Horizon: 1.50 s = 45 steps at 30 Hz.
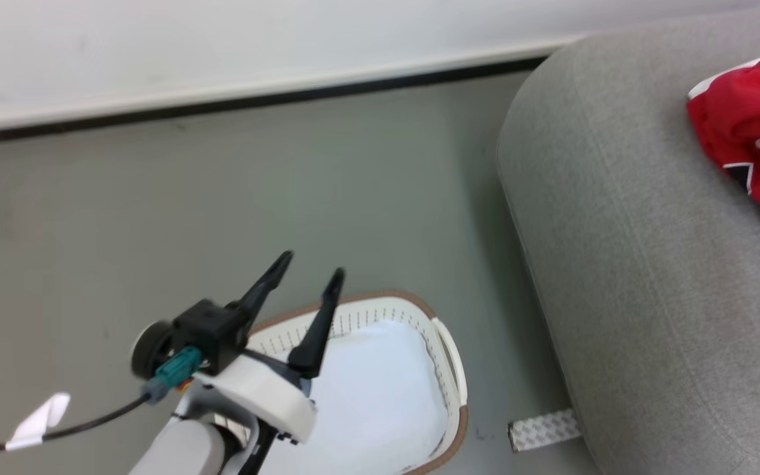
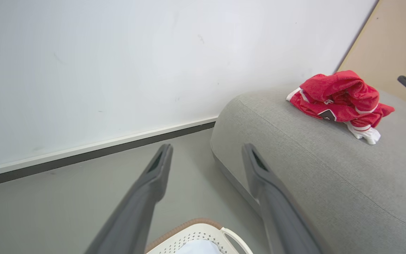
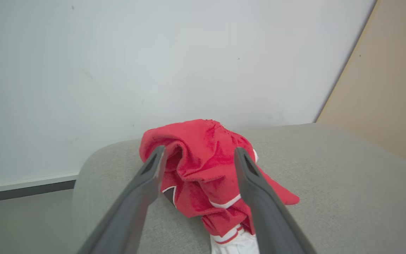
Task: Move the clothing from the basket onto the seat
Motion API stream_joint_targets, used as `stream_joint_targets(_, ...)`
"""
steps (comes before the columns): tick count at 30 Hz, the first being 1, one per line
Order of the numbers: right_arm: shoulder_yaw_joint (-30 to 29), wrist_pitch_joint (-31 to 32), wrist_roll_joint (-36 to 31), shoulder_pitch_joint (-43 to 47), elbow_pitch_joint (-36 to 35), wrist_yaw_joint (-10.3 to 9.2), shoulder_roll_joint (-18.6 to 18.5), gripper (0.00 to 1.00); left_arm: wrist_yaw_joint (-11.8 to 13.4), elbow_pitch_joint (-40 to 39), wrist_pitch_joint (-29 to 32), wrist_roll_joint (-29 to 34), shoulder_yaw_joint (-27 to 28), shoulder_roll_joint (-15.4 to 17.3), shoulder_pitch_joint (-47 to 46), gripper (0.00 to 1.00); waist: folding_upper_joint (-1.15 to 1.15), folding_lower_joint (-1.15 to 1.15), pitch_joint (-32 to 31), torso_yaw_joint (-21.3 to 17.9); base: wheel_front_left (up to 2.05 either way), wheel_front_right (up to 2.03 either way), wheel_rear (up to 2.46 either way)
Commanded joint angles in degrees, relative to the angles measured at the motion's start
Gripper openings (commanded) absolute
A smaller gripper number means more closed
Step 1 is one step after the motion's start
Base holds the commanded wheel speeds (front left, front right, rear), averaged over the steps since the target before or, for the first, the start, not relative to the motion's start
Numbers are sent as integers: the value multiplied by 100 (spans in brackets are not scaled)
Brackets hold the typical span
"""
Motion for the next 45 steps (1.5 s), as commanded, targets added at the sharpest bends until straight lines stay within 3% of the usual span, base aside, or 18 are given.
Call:
stream_joint_targets(1, 228, -17, 263, 253, -130, -13, 2, 100, 84, 106, -122, 40, 53, 37, 161, 100, 0, 1, -391, 55, 0, 0, 0)
stream_joint_targets(7, 1391, -16, 1016, 1279, -1023, -13, -5, 100, 419, 644, -680, 24, 291, 54, 669, 100, 0, 1, -959, 222, 0, 0, 0)
stream_joint_targets(12, 1971, -17, 1336, 2021, -1552, -13, -8, 100, 425, 1026, -1040, -212, 426, -68, 1074, 100, 0, 1, -1306, 365, 0, 0, 0)
stream_joint_targets(19, 2745, -16, 1297, 2793, -1754, -13, -6, 100, 503, 1487, -1226, -178, 847, -220, 1453, 100, 0, 1, -1629, 523, 0, 0, 0)
stream_joint_targets(29, 3193, -16, 1481, 3218, -1501, -13, -7, 100, 275, 1688, -1227, 331, 1581, -548, 1917, 100, 0, 1, -1900, 736, 0, 0, 0)
stream_joint_targets(45, 3344, -16, 1733, 3030, -1052, -13, -5, 100, -119, 1965, -1228, 909, 2215, -932, 2107, 100, 0, 1, -1984, 949, 0, 0, 0)
